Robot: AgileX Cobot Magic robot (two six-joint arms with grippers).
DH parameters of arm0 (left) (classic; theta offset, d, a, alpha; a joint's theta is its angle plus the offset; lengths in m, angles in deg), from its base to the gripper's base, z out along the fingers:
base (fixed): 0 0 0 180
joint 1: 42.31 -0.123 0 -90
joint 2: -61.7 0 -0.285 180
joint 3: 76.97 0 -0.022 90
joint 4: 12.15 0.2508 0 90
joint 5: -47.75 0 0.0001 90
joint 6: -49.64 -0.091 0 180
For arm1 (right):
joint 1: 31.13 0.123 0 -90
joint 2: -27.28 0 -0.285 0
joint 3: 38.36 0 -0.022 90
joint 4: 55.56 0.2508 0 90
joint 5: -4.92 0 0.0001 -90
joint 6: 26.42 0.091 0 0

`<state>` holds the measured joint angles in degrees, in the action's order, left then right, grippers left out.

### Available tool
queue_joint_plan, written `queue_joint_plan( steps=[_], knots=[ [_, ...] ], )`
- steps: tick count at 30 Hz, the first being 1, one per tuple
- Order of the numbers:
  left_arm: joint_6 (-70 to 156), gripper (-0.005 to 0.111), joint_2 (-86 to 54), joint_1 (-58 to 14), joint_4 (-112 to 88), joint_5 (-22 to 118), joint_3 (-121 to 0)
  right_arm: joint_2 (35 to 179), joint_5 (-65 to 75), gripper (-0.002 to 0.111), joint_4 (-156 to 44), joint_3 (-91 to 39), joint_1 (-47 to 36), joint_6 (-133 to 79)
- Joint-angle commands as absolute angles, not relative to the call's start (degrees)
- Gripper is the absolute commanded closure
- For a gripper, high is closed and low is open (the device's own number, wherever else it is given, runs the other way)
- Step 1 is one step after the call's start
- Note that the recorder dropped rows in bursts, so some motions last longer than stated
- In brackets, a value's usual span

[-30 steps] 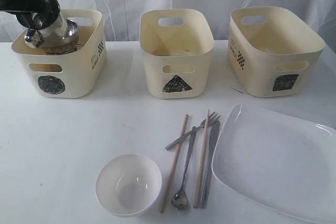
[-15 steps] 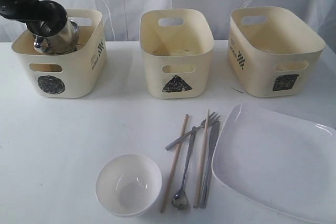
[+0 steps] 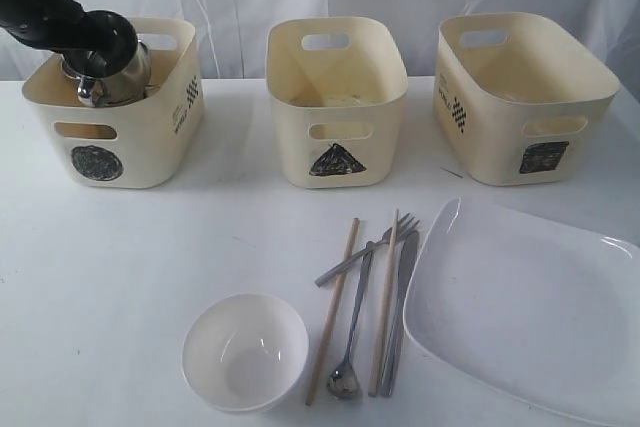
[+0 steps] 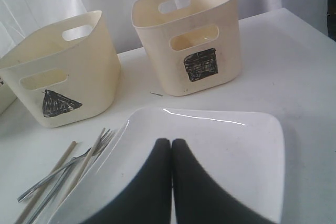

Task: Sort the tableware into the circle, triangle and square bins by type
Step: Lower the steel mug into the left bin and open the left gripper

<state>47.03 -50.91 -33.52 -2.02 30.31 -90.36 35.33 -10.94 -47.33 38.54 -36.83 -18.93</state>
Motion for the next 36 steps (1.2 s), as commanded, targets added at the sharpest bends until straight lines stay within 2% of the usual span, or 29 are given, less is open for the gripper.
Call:
queue_joint_plan(
  steps=[1, 25, 28, 33, 36],
  knots=[
    [47.31, 0.107, -50.78, -33.62, -2.79, 28.88, -90.52, 35.07, -10.45, 0.108, -47.48, 38.85, -36.67, -18.74],
    [44.77, 0.106, -50.78, -33.62, -8.73, 26.56, -90.52, 35.07, -10.45, 0.108, -47.48, 38.85, -36.67, -18.74],
    [44.77, 0.096, -50.78, -33.62, -9.13, 26.67, -90.52, 35.07, -10.45, 0.108, -47.48, 38.85, -36.67, -18.74],
    [44.77, 0.070, -50.67, -33.62, -9.13, 27.57, -90.52, 35.07, -10.45, 0.108, -47.48, 38.85, -36.67, -18.74],
    [44.89, 0.063, -50.36, -33.62, -10.08, 27.66, -90.83, 35.07, -10.45, 0.108, -47.48, 38.85, -36.67, -18.74]
  ],
)
